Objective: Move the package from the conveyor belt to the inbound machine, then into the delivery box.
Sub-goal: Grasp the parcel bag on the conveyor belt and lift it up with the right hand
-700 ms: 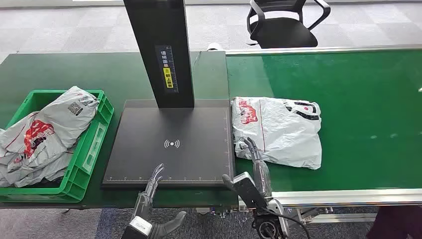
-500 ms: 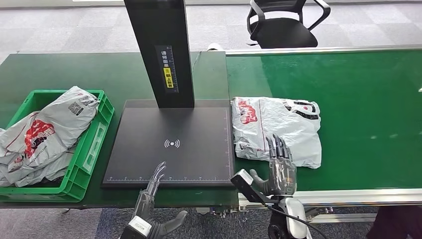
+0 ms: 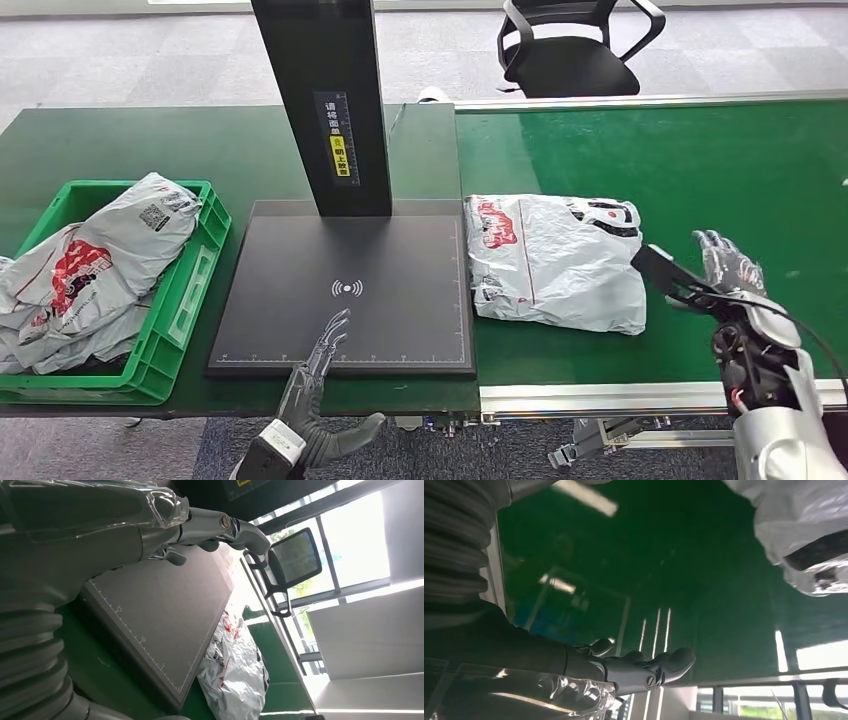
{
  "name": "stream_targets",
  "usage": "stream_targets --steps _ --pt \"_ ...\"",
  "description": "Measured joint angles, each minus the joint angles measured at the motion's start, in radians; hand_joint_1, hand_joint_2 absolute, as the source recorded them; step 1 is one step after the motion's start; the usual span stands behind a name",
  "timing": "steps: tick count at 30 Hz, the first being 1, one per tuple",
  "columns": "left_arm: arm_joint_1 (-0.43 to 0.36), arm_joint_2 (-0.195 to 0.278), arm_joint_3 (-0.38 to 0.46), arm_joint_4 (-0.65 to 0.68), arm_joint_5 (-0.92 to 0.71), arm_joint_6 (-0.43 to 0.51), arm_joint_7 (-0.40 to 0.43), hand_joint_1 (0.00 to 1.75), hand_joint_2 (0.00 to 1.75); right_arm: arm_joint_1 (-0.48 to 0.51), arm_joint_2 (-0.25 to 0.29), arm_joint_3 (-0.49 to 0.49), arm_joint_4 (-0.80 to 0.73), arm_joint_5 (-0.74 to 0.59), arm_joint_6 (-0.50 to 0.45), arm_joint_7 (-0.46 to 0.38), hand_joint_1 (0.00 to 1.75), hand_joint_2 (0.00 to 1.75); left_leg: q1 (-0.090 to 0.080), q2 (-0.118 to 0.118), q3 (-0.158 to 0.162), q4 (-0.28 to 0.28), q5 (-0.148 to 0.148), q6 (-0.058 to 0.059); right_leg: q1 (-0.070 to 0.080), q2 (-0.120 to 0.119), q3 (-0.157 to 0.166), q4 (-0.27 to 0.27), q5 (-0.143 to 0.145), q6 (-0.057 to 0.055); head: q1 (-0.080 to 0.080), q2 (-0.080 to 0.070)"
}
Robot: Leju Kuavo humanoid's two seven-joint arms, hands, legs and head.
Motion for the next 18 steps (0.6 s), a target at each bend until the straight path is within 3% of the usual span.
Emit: stream_targets --steps 4,7,13,18 --pt "-0.030 -0.007 0.005 0.030 0.004 -0.010 -0.011 0.00 1.75 -0.123 -0.018 -0.012 0.127 -0.024 0.083 -0.021 0.00 1.75 0.000 0.000 0.000 0.000 0.000 0.000 0.001 0.000 0.000 0.000 0.000 0.000 0.000 0.000" --pt "-0.045 -0.012 0.006 0.050 0.007 -0.012 -0.019 0.00 1.75 -0.166 -0.005 -0.019 0.179 -0.057 0.101 -0.085 0.00 1.75 0.001 0.000 0.000 0.000 0.000 0.000 0.001 0.000 0.000 0.000 0.000 0.000 0.000 0.000" --pt "-0.062 -0.017 0.009 0.078 0.007 -0.012 -0.032 0.00 1.75 -0.186 0.053 -0.030 0.228 -0.099 0.091 -0.236 0.00 1.75 0.001 -0.001 -0.001 0.000 0.000 0.000 0.001 -0.001 -0.001 0.000 0.000 0.000 0.000 0.000" --pt "-0.078 -0.017 0.011 0.109 0.008 -0.012 -0.045 0.00 1.75 -0.186 0.099 -0.031 0.258 -0.108 0.188 -0.265 0.00 1.75 0.001 -0.001 -0.001 0.000 0.000 0.000 0.001 -0.001 -0.001 0.000 0.000 0.000 0.000 0.000"
